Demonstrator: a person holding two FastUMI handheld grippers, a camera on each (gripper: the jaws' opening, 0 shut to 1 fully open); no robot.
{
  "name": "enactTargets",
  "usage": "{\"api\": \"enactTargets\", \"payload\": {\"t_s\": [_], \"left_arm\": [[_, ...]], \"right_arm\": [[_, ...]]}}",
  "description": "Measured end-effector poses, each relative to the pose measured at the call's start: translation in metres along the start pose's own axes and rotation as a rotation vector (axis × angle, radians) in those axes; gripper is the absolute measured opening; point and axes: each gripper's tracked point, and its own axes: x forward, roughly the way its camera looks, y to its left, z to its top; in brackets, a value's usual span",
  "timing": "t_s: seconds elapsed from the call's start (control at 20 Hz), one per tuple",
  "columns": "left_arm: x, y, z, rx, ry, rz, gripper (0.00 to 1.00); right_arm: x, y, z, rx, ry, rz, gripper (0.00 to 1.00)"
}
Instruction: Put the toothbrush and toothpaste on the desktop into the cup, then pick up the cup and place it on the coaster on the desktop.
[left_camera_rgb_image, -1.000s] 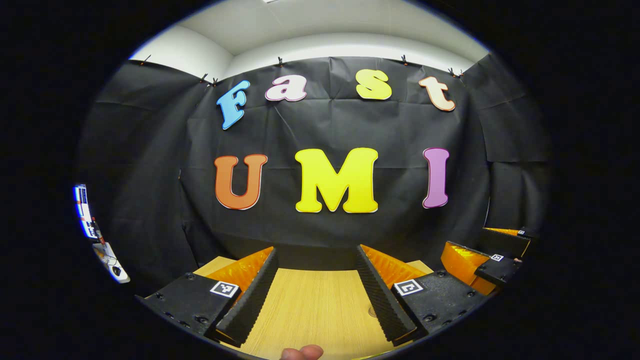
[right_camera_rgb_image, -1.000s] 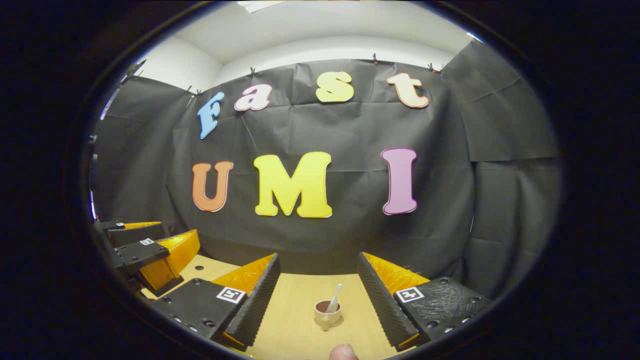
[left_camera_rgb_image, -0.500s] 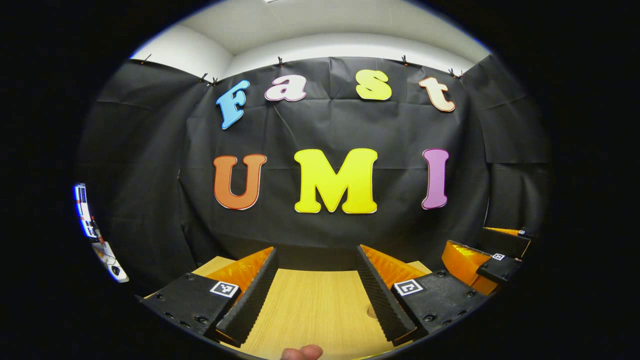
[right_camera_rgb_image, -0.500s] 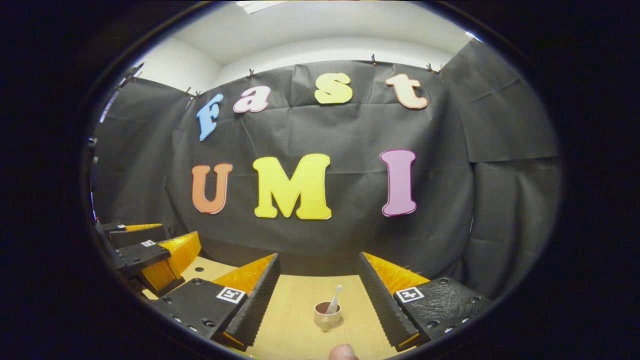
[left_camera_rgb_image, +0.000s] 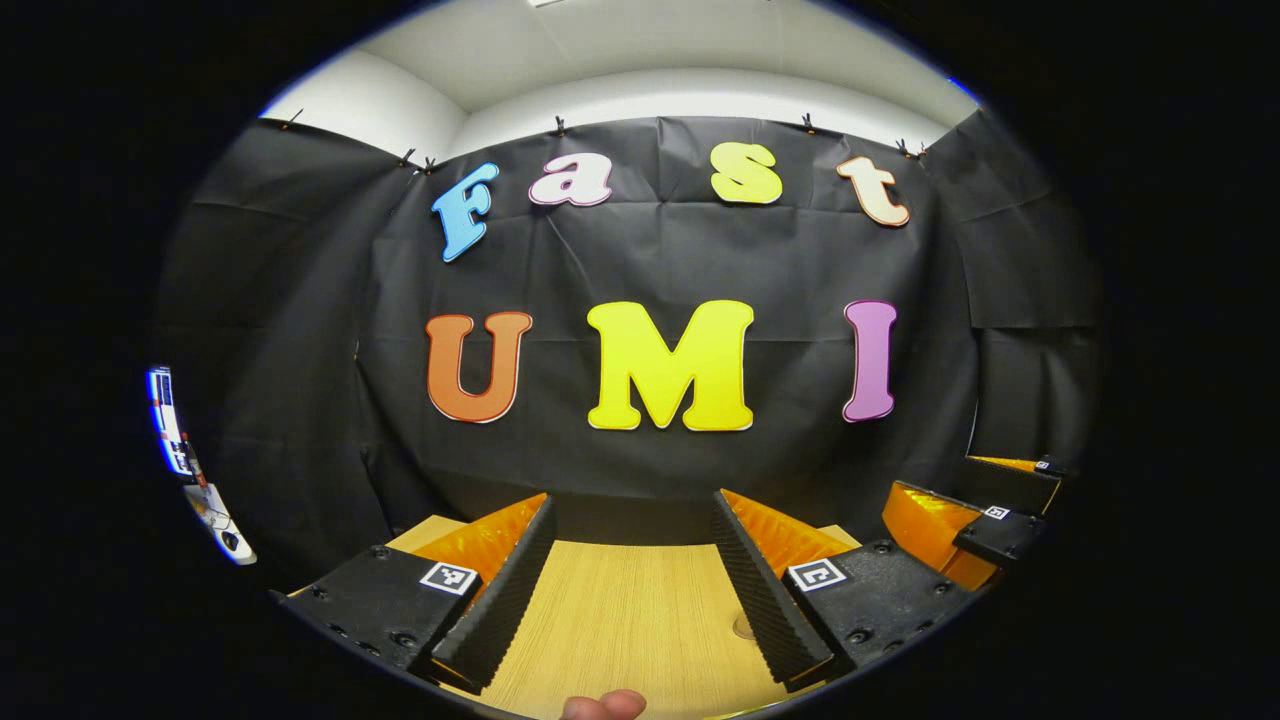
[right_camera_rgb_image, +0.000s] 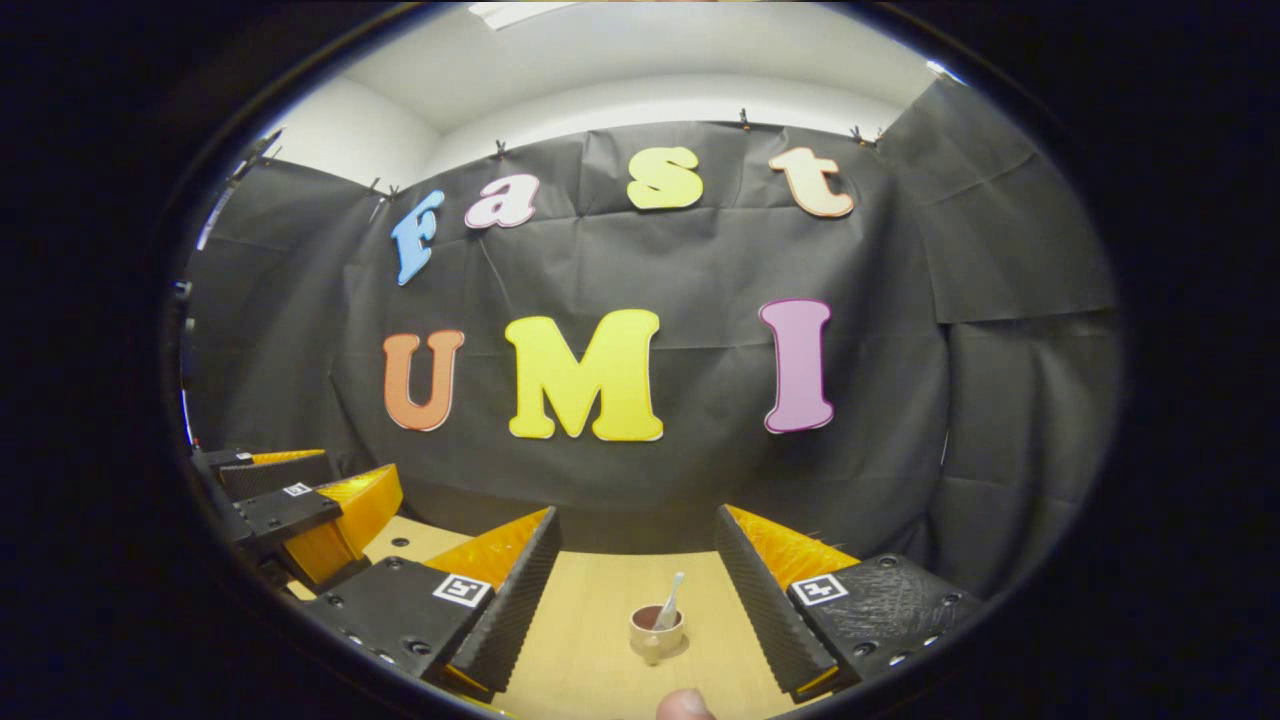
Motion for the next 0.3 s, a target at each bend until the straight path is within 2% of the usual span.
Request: {"api": "enactTargets", "payload": {"t_s": [0.05, 0.1, 0.15, 0.2, 0.25, 0.3], "left_arm": [[-0.0001, -0.0006, 0.0002, 0.003, 0.0, -0.001, 0.97], [-0.0002, -0.0008, 0.0005, 0.006, -0.002, -0.001, 0.91], [-0.0004, -0.0007, 0.0016, 0.007, -0.003, -0.002, 0.97], [-0.0002, -0.0027, 0.0014, 0.007, -0.003, -0.004, 0.91], [0.0006, -0.0036, 0.0007, 0.008, 0.001, -0.006, 0.96], [0.0009, -0.0038, -0.0012, 0.008, 0.004, -0.008, 0.96]], "right_arm": [[0.0004, -0.0007, -0.0005, 0.0, 0.002, 0.001, 0.93], [0.0, -0.0011, 0.0013, 0.001, -0.002, 0.001, 0.93], [0.0009, -0.001, 0.0029, 0.002, -0.007, 0.001, 0.93], [0.0009, -0.0003, 0.0037, 0.001, -0.011, 0.003, 0.93], [0.001, 0.0003, 0.0036, -0.001, -0.012, 0.004, 0.93], [0.0011, 0.0004, 0.0035, -0.002, -0.013, 0.005, 0.93]]}}
